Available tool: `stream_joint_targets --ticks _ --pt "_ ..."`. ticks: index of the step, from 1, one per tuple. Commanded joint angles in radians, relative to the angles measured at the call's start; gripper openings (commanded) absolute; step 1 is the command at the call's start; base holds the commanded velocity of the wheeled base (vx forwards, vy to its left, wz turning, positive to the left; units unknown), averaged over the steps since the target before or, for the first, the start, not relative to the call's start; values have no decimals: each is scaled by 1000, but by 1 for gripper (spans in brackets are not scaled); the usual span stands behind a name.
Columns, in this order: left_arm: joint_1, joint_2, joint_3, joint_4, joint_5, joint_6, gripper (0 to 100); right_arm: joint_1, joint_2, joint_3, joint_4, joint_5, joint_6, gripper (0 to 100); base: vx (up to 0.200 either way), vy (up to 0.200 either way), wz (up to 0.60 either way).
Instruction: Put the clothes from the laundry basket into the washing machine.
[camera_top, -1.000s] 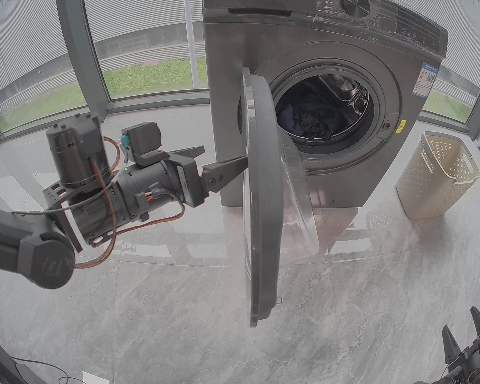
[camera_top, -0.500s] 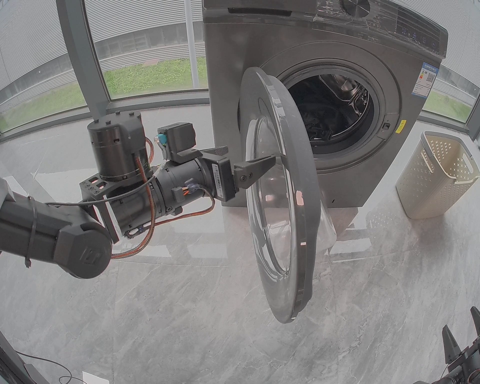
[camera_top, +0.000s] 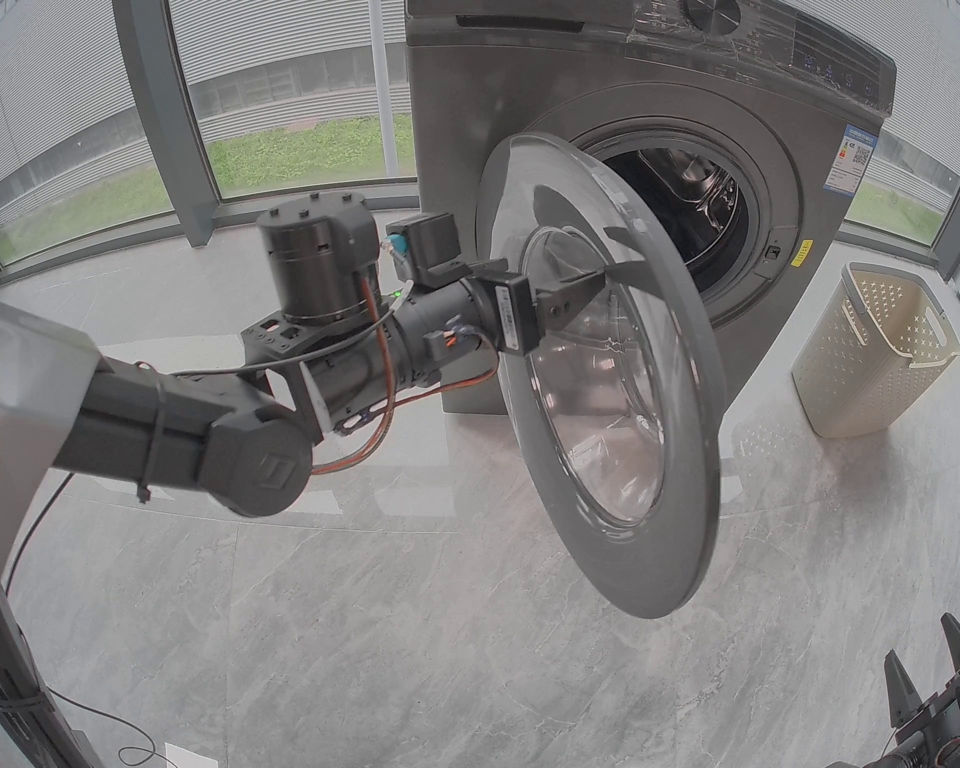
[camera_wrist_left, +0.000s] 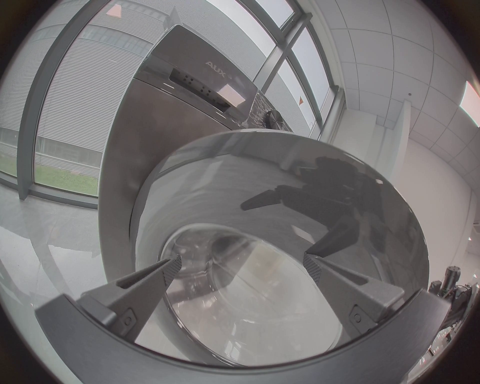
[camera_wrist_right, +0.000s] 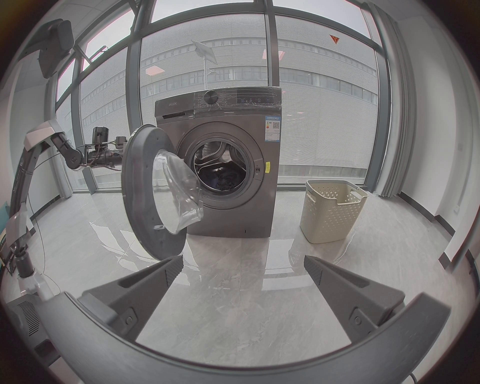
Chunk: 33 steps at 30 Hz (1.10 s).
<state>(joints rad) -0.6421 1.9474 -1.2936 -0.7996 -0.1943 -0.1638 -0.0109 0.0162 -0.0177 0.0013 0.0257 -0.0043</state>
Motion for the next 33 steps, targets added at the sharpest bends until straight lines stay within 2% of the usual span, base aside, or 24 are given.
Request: stream_joint_targets --ticks 1,3,8,9,12,19,22,23,25,26,28,29,30,31,33 --pt "-10 186 -242 13 27 -39 100 0 -9 16 0 0 0 100 0 0 0" --pt "-10 240 -329 26 39 -46 100 0 -9 16 0 0 0 100 0 0 0" --pt "-5 410 -656 102 170 -56 100 0 -7 16 0 0 0 100 0 0 0" --pt "-2 442 -706 125 194 -65 100 0 -7 16 0 0 0 100 0 0 0" --pt "2 461 -706 158 237 -86 100 0 -9 16 0 0 0 100 0 0 0" --pt "7 462 -706 152 257 -100 100 0 -9 16 0 2 0 100 0 0 0" --pt "1 427 -706 168 286 -132 100 0 -7 16 0 0 0 100 0 0 0" --pt "-1 396 -678 180 291 -143 100 0 -9 16 0 0 0 100 0 0 0" --pt "-4 303 -544 215 283 -146 100 0 -9 16 0 0 0 100 0 0 0" --pt "-4 286 -521 218 282 -146 100 0 -9 16 0 0 0 100 0 0 0" --pt "-21 143 -303 230 256 -145 100 0 -9 16 0 0 0 100 0 0 0" --pt "-24 117 -265 230 246 -143 100 0 -9 16 0 0 0 100 0 0 0" --pt "-36 28 -116 221 219 -138 100 0 -7 16 0 0 0 100 0 0 0" --pt "-36 28 -116 221 219 -138 100 0 -7 16 0 0 0 100 0 0 0" --pt "-68 -171 160 217 199 -132 100 0 -9 16 0 0 0 100 0 0 0"
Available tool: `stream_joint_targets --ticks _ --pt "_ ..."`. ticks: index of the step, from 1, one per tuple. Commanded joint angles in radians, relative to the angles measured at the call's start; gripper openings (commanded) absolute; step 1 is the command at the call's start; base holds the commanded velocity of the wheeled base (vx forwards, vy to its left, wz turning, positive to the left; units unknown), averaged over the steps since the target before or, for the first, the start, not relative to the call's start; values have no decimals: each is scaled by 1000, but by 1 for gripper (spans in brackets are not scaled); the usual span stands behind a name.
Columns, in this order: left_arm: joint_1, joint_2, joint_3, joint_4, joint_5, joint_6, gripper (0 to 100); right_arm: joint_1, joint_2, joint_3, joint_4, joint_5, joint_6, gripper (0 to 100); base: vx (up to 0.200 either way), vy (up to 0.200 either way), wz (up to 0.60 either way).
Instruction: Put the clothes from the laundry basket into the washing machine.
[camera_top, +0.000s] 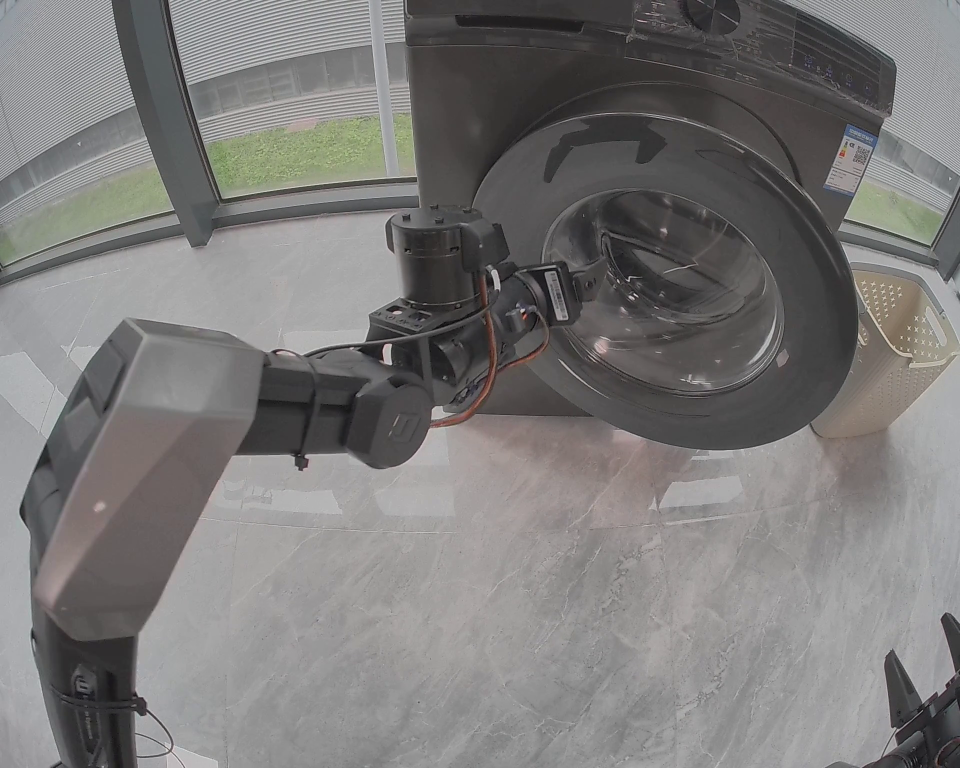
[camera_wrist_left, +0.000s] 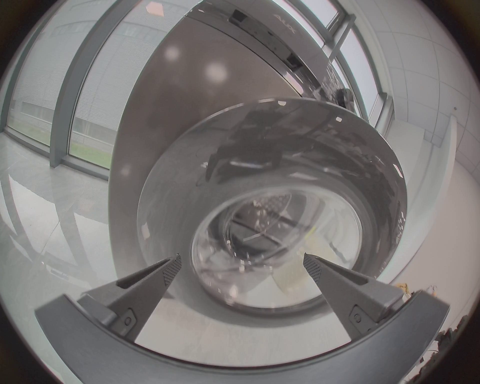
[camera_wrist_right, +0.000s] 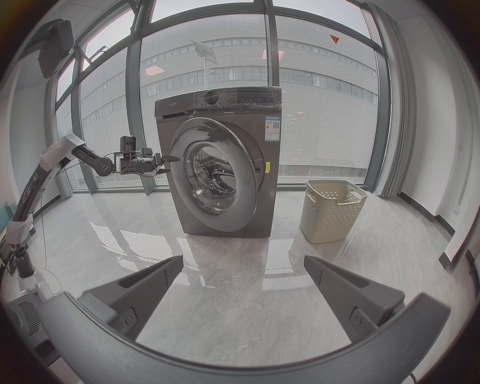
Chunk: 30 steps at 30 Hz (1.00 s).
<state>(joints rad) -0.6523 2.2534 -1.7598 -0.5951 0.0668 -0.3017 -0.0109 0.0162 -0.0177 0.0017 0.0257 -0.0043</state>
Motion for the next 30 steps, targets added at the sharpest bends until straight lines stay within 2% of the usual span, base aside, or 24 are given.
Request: stream_joint_targets --ticks 1,2,5,6,7,9,10,11,12,15,21,24,26,29,30 --pt "-69 -564 727 12 -62 12 100 0 -9 16 0 0 0 100 0 0 0" --pt "-72 -595 764 12 -62 16 100 0 -7 16 0 0 0 100 0 0 0" --pt "-72 -844 1016 24 -62 79 100 0 -9 16 0 0 0 100 0 0 0" --pt "-72 -853 1027 24 -62 82 100 0 -9 16 0 0 0 100 0 0 0" --pt "-69 -985 1154 26 -62 127 100 0 -9 16 0 0 0 100 0 0 0" --pt "-64 -1111 1297 23 -62 182 100 0 -7 16 0 0 0 100 0 0 0" --pt "-61 -1164 1359 23 -59 204 100 0 -9 16 0 0 0 100 0 0 0" --pt "-61 -1170 1369 23 -58 205 100 0 -9 16 0 0 0 100 0 0 0" --pt "-53 -1267 1464 21 -50 222 100 0 -9 16 0 2 0 100 0 0 0" --pt "-6 -1410 1563 28 -48 227 100 0 -9 16 0 0 0 100 0 0 0" --pt "166 -1634 1663 74 -47 227 100 0 -9 16 0 0 0 100 0 0 0" --pt "286 -1746 1695 141 -58 248 100 0 -9 16 0 0 0 100 0 0 0" --pt "339 -1818 1726 198 -67 259 100 0 -7 16 0 0 0 100 0 0 0" --pt "387 -1934 1760 324 -88 253 100 0 -9 16 0 0 0 100 0 0 0" --pt "387 -1934 1760 324 -88 253 100 0 -9 16 0 0 0 100 0 0 0"
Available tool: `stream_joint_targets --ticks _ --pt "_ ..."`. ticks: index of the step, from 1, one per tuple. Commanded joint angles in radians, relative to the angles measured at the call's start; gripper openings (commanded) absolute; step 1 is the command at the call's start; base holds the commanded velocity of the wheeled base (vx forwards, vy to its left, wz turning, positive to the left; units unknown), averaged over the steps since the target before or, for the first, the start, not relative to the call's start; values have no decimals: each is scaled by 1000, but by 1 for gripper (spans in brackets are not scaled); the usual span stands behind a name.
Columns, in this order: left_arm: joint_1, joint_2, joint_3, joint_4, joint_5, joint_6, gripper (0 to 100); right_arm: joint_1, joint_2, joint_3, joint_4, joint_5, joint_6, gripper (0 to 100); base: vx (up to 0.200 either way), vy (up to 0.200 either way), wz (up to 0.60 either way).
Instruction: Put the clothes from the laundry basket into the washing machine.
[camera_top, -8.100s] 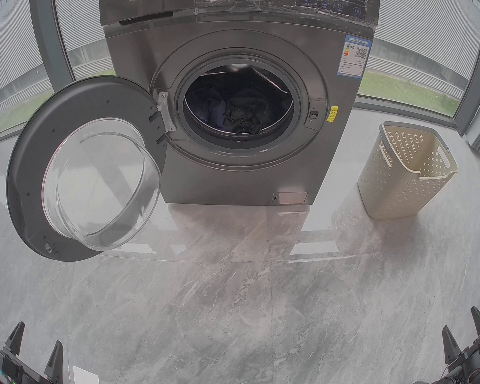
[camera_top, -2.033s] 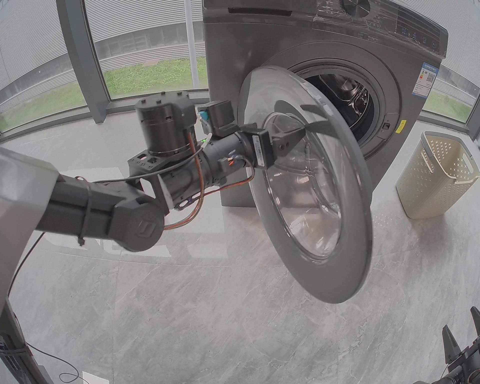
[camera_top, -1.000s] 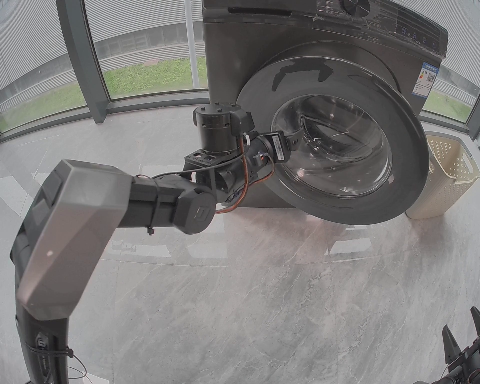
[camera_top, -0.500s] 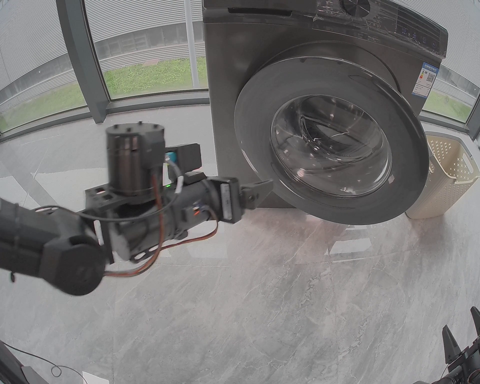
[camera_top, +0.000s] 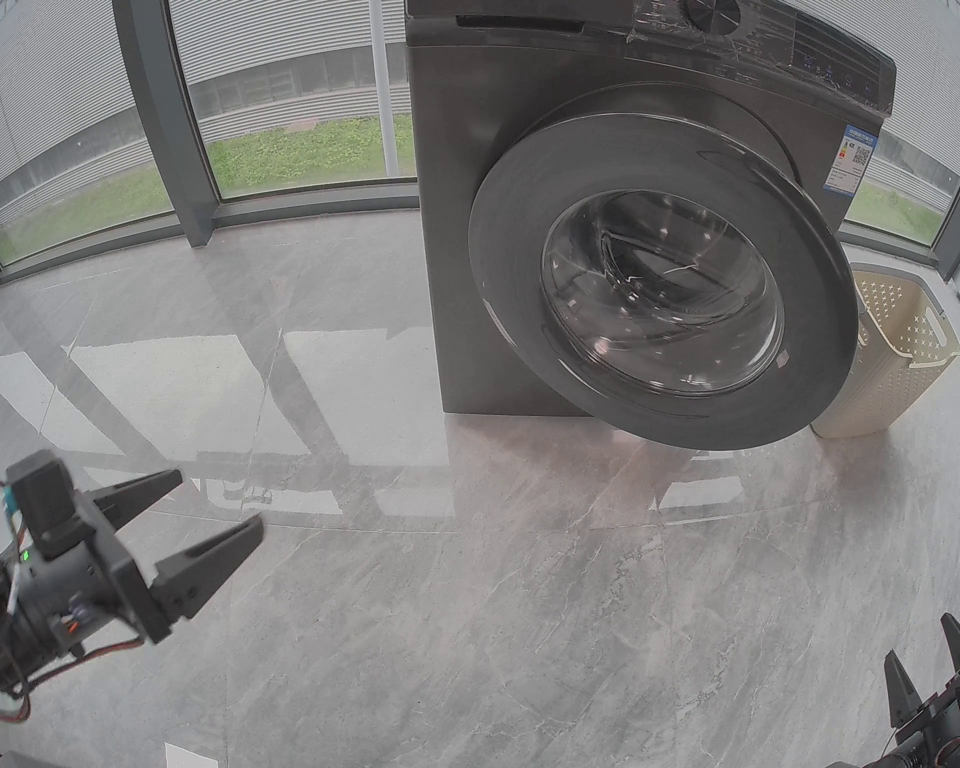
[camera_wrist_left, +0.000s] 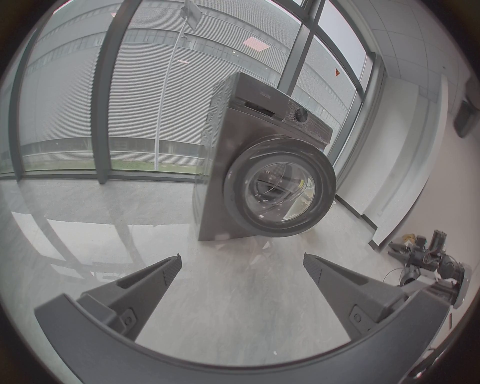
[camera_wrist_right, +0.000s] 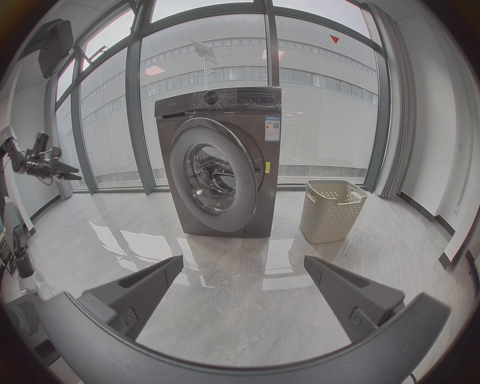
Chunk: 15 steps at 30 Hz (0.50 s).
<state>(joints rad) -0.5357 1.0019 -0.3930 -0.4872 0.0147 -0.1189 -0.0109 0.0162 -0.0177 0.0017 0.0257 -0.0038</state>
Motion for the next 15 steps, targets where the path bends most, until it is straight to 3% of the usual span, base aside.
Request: stream_joint_targets --ticks 1,3,5,8,10,12,13,14,15 --pt "315 -809 393 360 -45 79 100 0 -9 16 0 0 -1 100 0 0 0" --pt "376 -898 391 435 -67 85 100 0 -9 16 0 0 -1 100 0 0 0" --pt "408 -911 388 440 -79 85 100 0 -7 16 0 0 -1 100 0 0 0" --pt "471 -913 393 427 -36 70 100 0 -9 16 0 0 -1 100 0 0 0" --pt "563 -937 391 429 -42 68 100 0 -7 16 0 0 -1 100 0 0 0" --pt "580 -944 393 423 -27 67 100 0 -7 16 0 0 -1 100 0 0 0" --pt "565 -944 393 418 5 65 100 0 -9 16 0 0 -1 100 0 0 0" --pt "565 -944 393 418 5 65 100 0 -9 16 0 0 -1 100 0 0 0" --pt "565 -944 393 418 103 65 100 0 -9 16 0 0 -1 100 0 0 0"
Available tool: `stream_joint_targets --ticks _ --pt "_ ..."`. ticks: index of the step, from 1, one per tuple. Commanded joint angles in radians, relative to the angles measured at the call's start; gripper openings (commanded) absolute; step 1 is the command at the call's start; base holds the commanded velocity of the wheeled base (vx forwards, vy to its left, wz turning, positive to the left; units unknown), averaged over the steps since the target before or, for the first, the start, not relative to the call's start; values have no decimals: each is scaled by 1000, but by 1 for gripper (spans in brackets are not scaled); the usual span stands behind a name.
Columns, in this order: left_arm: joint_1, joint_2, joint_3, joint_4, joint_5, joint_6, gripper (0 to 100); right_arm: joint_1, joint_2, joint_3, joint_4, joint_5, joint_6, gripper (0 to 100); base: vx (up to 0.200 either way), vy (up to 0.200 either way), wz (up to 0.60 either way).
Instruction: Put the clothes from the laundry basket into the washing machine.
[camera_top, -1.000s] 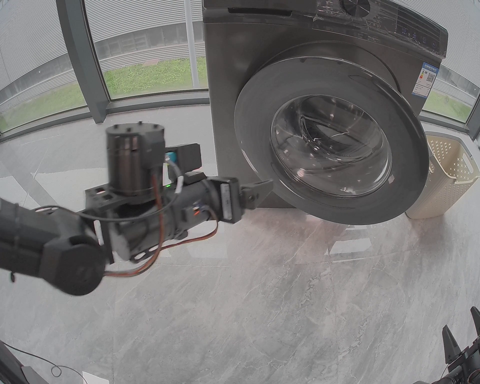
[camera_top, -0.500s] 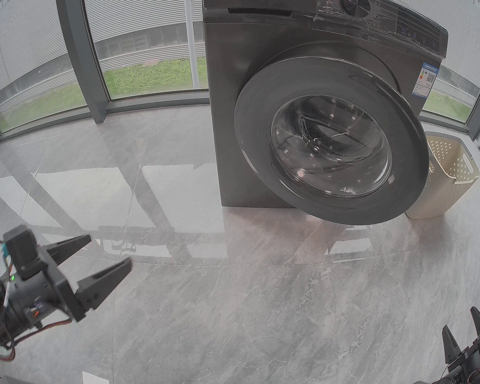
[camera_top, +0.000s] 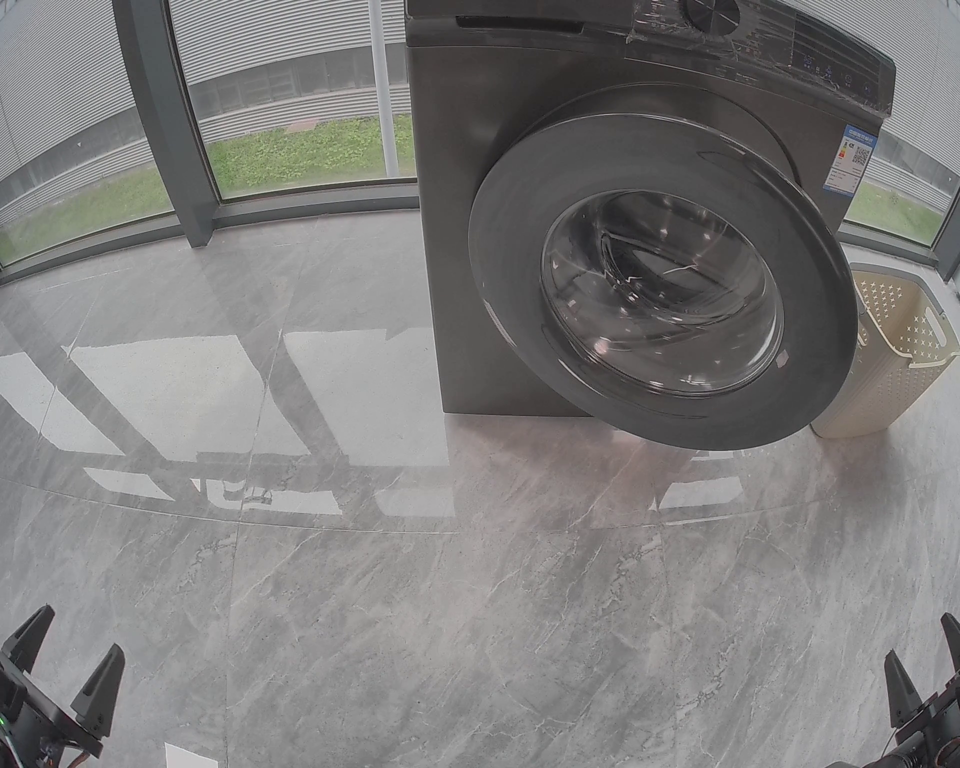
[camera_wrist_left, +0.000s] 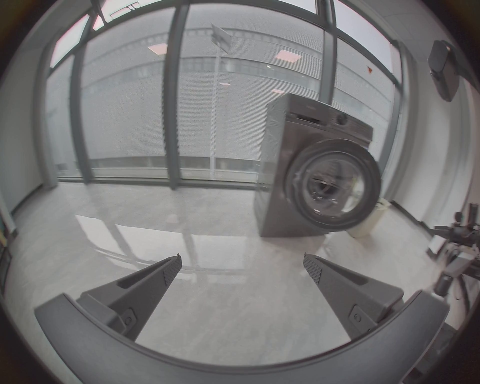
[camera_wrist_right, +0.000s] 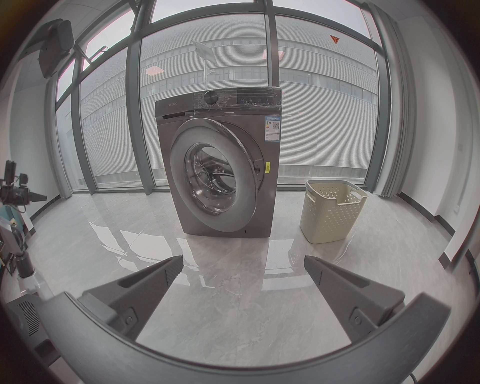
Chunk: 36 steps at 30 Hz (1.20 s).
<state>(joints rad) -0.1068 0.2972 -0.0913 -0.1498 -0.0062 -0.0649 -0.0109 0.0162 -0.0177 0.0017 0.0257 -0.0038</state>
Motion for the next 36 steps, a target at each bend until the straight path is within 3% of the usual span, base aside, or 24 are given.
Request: stream_joint_targets --ticks 1,5,8,12,18,21,23,28,36 --pt "136 -239 91 87 135 14 100 0 -9 16 0 0 -1 100 0 0 0" --pt "131 -244 91 93 118 16 100 0 -7 16 0 0 1 100 0 0 0" --pt "107 -297 88 161 -20 45 100 0 -7 16 0 0 -1 100 0 0 0" --pt "105 -293 91 145 15 39 100 0 -9 16 0 0 -1 100 0 0 0" --pt "105 -293 91 147 11 53 100 0 -9 16 0 0 -1 100 0 0 0" --pt "105 -293 91 145 11 40 100 0 -7 16 0 0 -1 100 0 0 0" --pt "107 -293 91 147 15 59 100 0 -7 16 0 0 1 100 0 0 0" --pt "105 -293 91 145 20 40 100 0 -7 16 0 0 -1 100 0 0 0" --pt "105 -293 91 147 18 46 100 0 -7 16 0 0 1 100 0 -125 0"
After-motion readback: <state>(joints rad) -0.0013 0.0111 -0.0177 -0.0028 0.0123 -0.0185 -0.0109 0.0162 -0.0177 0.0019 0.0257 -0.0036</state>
